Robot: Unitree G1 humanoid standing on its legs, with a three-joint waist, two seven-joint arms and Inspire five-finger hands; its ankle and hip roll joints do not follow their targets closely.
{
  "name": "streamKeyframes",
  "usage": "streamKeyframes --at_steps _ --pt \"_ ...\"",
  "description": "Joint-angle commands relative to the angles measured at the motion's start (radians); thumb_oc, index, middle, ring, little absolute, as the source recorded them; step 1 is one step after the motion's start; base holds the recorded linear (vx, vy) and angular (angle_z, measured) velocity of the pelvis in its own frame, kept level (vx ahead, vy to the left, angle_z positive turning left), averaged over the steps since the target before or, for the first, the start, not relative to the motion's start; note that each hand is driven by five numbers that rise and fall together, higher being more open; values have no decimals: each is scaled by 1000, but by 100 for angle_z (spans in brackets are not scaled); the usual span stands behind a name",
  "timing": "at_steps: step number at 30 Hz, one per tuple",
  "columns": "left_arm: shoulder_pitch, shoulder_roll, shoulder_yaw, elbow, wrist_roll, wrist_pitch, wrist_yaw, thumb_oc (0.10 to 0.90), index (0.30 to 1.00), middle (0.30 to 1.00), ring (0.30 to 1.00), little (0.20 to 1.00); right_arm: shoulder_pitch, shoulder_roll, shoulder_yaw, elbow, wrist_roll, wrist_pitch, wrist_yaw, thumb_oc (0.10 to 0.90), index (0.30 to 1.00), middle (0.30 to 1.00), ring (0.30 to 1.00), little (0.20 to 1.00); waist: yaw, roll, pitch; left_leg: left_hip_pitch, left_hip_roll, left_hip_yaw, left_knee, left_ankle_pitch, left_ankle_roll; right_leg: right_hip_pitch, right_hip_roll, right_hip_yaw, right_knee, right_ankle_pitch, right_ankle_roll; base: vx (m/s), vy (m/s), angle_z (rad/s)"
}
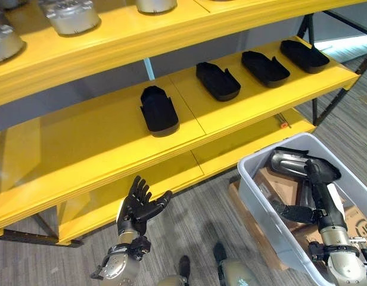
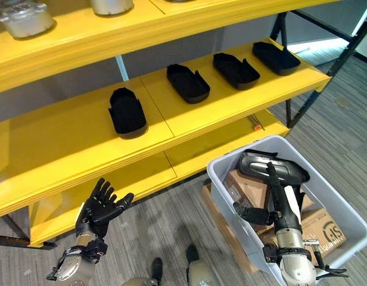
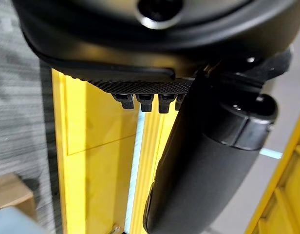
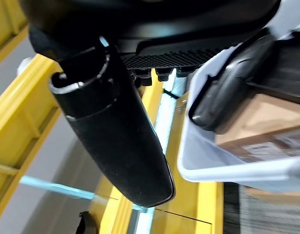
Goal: Move parts from the plastic box to the shelf.
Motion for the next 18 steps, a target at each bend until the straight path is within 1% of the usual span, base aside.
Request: streamKeyframes --at_steps 1,6,9,10,11,14,17,18 --pt "-1 43 83 -113 17 -103 -30 900 1000 1000 1000 1000 -82 -44 -5 -63 66 -81 12 900 1000 1000 1000 1000 8 -6 -57 -5 62 14 -71 28 -40 164 -5 12 -98 -72 44 47 152 -50" --pt "-1 59 83 -116 18 -101 -26 900 1000 1000 1000 1000 -103 -39 13 -69 73 -71 18 900 1000 1000 1000 1000 7 -20 -66 27 58 84 -89 4 -20 155 -23 52 -110 -52 72 32 138 -44" --pt "-1 65 83 -121 22 -100 -26 900 1000 1000 1000 1000 -107 -35 18 -70 84 -69 22 900 1000 1000 1000 1000 5 -24 -68 36 55 105 -96 -3 -13 152 -29 65 -114 -43 84 12 128 -32" --pt "-4 71 82 -121 26 -98 -25 900 1000 1000 1000 1000 -110 -30 24 -71 86 -65 24 900 1000 1000 1000 1000 1 -27 -70 45 49 122 -105 -9 -6 146 -36 76 -115 -37 97 4 145 -33" --pt "-8 74 80 -121 29 -96 -22 900 1000 1000 1000 1000 -111 -25 28 -70 87 -64 23 900 1000 1000 1000 1000 -1 -28 -69 47 48 130 -108 -10 -3 142 -39 80 -113 -35 102 -2 208 -42" --pt "-18 84 76 -119 35 -99 -14 900 1000 1000 1000 1000 -115 -12 40 -71 84 -60 21 900 1000 1000 1000 1000 -8 -32 -61 52 36 149 -113 -16 10 117 -48 96 -88 -29 122 -22 149 -20" --pt "-39 100 70 -119 47 -102 -3 900 1000 1000 1000 1000 -123 -3 49 -71 66 -58 13 900 1000 1000 1000 1000 -21 -36 -37 49 25 174 -113 -24 23 68 -48 122 -39 -14 144 -59 146 -17" --pt "-40 100 70 -118 47 -103 -3 900 1000 1000 1000 1000 -124 -3 48 -71 66 -58 12 900 1000 1000 1000 1000 -19 -37 -37 48 25 176 -113 -24 23 65 -48 124 -36 -15 144 -74 165 -14"
